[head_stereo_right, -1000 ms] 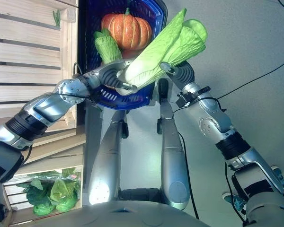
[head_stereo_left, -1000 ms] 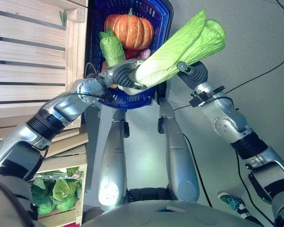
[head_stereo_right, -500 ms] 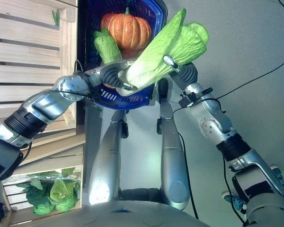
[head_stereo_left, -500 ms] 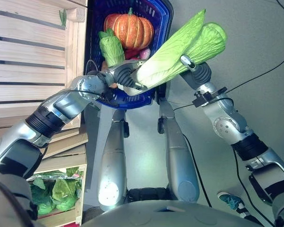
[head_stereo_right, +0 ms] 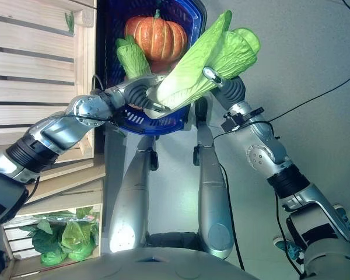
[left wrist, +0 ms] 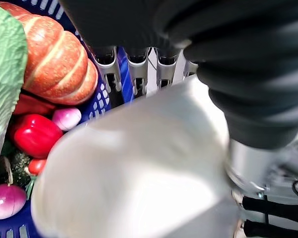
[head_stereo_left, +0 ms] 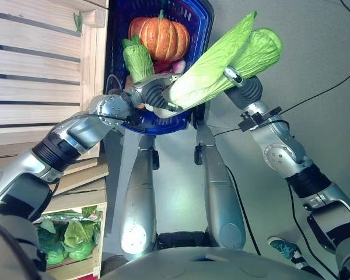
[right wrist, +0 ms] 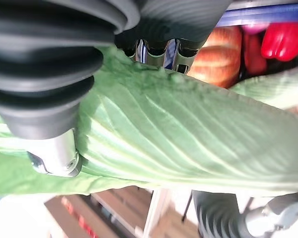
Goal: Pick up fruits and vegetables into the basket
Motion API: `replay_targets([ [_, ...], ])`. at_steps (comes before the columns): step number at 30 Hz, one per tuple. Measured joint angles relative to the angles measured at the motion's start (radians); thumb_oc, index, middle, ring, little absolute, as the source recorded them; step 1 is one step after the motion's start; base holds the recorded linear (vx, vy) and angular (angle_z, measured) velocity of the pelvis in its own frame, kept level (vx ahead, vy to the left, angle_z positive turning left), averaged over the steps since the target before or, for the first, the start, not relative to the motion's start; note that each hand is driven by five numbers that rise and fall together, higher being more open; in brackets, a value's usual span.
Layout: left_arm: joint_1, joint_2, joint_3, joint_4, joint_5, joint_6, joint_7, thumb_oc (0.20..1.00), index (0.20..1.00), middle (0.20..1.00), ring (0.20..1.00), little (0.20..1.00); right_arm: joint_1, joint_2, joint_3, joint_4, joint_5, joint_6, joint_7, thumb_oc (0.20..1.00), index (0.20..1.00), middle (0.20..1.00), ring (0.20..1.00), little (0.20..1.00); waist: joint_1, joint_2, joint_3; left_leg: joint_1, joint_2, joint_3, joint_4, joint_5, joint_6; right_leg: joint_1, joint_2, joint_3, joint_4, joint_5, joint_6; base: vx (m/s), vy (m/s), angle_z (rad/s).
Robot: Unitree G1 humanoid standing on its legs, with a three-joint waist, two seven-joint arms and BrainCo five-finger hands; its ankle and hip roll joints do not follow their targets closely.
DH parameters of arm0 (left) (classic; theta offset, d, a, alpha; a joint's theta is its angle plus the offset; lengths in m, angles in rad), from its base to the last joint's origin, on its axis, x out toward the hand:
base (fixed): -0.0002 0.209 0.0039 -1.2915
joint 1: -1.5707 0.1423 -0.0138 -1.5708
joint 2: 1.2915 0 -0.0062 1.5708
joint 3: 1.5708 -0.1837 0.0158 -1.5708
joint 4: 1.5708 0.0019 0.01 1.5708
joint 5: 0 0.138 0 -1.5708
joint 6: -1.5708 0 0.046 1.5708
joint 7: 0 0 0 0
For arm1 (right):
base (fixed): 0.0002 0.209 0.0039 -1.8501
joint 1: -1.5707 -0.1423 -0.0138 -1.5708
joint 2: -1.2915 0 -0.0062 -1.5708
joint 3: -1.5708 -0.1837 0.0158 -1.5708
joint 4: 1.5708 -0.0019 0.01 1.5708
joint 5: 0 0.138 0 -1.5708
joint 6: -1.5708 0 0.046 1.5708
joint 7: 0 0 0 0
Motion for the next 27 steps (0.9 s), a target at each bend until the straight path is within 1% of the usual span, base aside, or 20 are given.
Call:
replay_targets([
  [1,0.024,-0.005,0.009,0.001,-0.022,-0.018,0.042,1.000,1.000,1.000,1.000,1.000,0.000,0.002,0.000,-0.002,0.000,-0.001,0.013,0.200,0.200,0.200,0.200,0.200,0.001,0.000,0.000,0.000,0.000,0.000,0.000,0.000,0.000,0.000,0.000,0.000,0.000,0.000,0.000,0.00,0.000,0.00],
  [3,0.089,-0.025,0.049,0.003,-0.088,-0.084,0.138,1.000,1.000,1.000,1.000,1.000,0.001,0.008,-0.003,-0.004,-0.009,-0.010,0.024,0.200,0.200,0.200,0.200,0.200,0.002,0.000,0.000,0.001,0.000,-0.001,0.000,0.000,0.000,0.001,0.000,-0.001,0.001,0.000,0.000,0.01,-0.038,0.01],
  [5,0.178,-0.091,0.127,0.017,-0.169,-0.190,0.249,1.000,1.000,1.000,1.000,1.000,0.006,0.043,-0.027,-0.004,-0.018,-0.019,0.026,0.200,0.200,0.200,0.200,0.200,0.005,0.000,0.000,0.003,0.000,-0.003,0.001,0.000,0.000,0.002,0.000,-0.002,0.007,0.000,0.000,0.00,-0.040,0.02],
  [6,0.210,-0.128,0.161,0.021,-0.198,-0.229,0.295,1.000,1.000,1.000,1.000,1.000,0.003,0.061,-0.043,-0.004,-0.019,-0.028,0.030,0.200,0.200,0.200,0.200,0.200,0.009,0.000,0.000,0.003,0.000,-0.005,0.002,0.000,-0.001,0.002,0.000,-0.003,0.008,0.000,0.000,-0.01,-0.035,0.03],
  [9,0.260,-0.198,0.225,0.026,-0.233,-0.292,0.363,1.000,1.000,1.000,1.000,1.000,-0.006,0.106,-0.075,-0.004,-0.034,-0.034,0.032,0.200,0.200,0.200,0.200,0.200,0.014,0.000,0.000,0.005,-0.001,-0.011,0.003,0.002,-0.003,0.006,0.001,-0.006,0.009,-0.002,0.003,0.00,-0.020,0.02],
  [10,0.299,-0.254,0.275,0.031,-0.236,-0.322,0.392,1.000,1.000,1.000,1.000,1.000,-0.009,0.133,-0.087,-0.004,-0.050,-0.038,0.032,0.200,0.200,0.200,0.200,0.200,0.020,0.000,0.000,0.010,-0.001,-0.012,0.003,0.002,-0.003,0.011,0.001,-0.007,0.009,-0.003,0.004,0.00,0.000,0.00],
  [11,0.299,-0.254,0.275,0.031,-0.236,-0.322,0.392,1.000,1.000,1.000,1.000,1.000,-0.009,0.133,-0.087,-0.004,-0.050,-0.038,0.032,0.200,0.200,0.200,0.200,0.200,0.020,0.000,0.000,0.010,-0.001,-0.012,0.003,0.002,-0.003,0.011,0.001,-0.007,0.009,-0.003,0.004,0.00,0.000,0.00],
  [12,0.335,-0.289,0.310,0.031,-0.236,-0.343,0.417,1.000,1.000,1.000,1.000,1.000,-0.007,0.158,-0.099,-0.004,-0.073,-0.029,0.032,0.200,0.200,0.200,0.200,0.200,0.026,0.000,0.000,0.015,-0.001,-0.015,0.002,0.003,-0.004,0.017,0.001,-0.009,0.009,-0.003,0.004,0.00,0.000,0.00],
  [13,0.346,-0.302,0.331,0.031,-0.235,-0.349,0.432,1.000,1.000,1.000,1.000,1.000,-0.004,0.163,-0.105,-0.006,-0.086,-0.024,0.034,0.200,0.200,0.200,0.200,0.200,0.028,0.000,0.000,0.016,-0.001,-0.015,0.002,0.003,-0.004,0.018,0.001,-0.009,0.009,-0.004,0.004,0.00,0.000,0.00],
  [14,0.355,-0.317,0.366,0.030,-0.235,-0.356,0.455,1.000,1.000,1.000,1.000,1.000,-0.001,0.162,-0.107,-0.017,-0.105,-0.005,0.034,0.200,0.200,0.200,0.200,0.200,0.028,0.000,0.000,0.015,-0.001,-0.015,0.001,0.003,-0.004,0.018,0.001,-0.009,0.008,-0.004,0.004,0.00,0.000,0.00],
  [16,0.346,-0.320,0.421,0.033,-0.235,-0.356,0.516,1.000,1.000,1.000,1.000,1.000,0.012,0.160,-0.104,-0.026,-0.142,0.029,0.035,0.200,0.200,0.200,0.200,0.200,0.029,0.000,0.000,0.015,-0.002,-0.016,0.001,0.004,-0.004,0.018,0.000,-0.008,0.007,-0.004,0.004,0.00,0.000,0.00],
  [19,0.326,-0.320,0.479,0.035,-0.234,-0.357,0.576,1.000,1.000,1.000,1.000,1.000,0.036,0.159,-0.109,-0.026,-0.171,0.051,0.035,0.200,0.200,0.200,0.200,0.200,0.027,-0.001,0.000,0.015,-0.004,-0.016,0.001,0.004,-0.003,0.018,-0.002,-0.007,0.007,-0.004,0.004,0.00,0.000,0.00],
  [22,0.315,-0.320,0.509,0.050,-0.233,-0.354,0.619,1.000,1.000,1.000,1.000,1.000,0.062,0.159,-0.124,-0.026,-0.184,0.079,0.033,0.200,0.200,0.200,0.200,0.200,0.022,-0.001,0.000,0.015,-0.005,-0.015,0.002,0.004,-0.003,0.018,-0.002,-0.006,0.007,-0.004,0.004,0.00,0.041,-0.02],
  [25,0.306,-0.321,0.526,0.091,-0.233,-0.352,0.652,1.000,1.000,1.000,1.000,1.000,0.062,0.160,-0.134,-0.025,-0.225,0.083,0.028,0.200,0.200,0.200,0.200,0.200,0.016,-0.001,0.000,0.015,-0.004,-0.015,0.002,0.004,-0.003,0.018,-0.001,-0.006,0.007,-0.004,0.004,0.00,0.023,0.00],
  [27,0.302,-0.322,0.529,0.132,-0.233,-0.343,0.680,1.000,1.000,1.000,1.000,1.000,0.061,0.160,-0.144,-0.025,-0.263,0.083,0.001,0.200,0.200,0.200,0.200,0.200,0.013,-0.001,0.000,0.016,-0.005,-0.014,0.002,0.004,-0.003,0.018,-0.001,-0.005,0.008,-0.003,0.004,0.00,0.041,0.00],
])
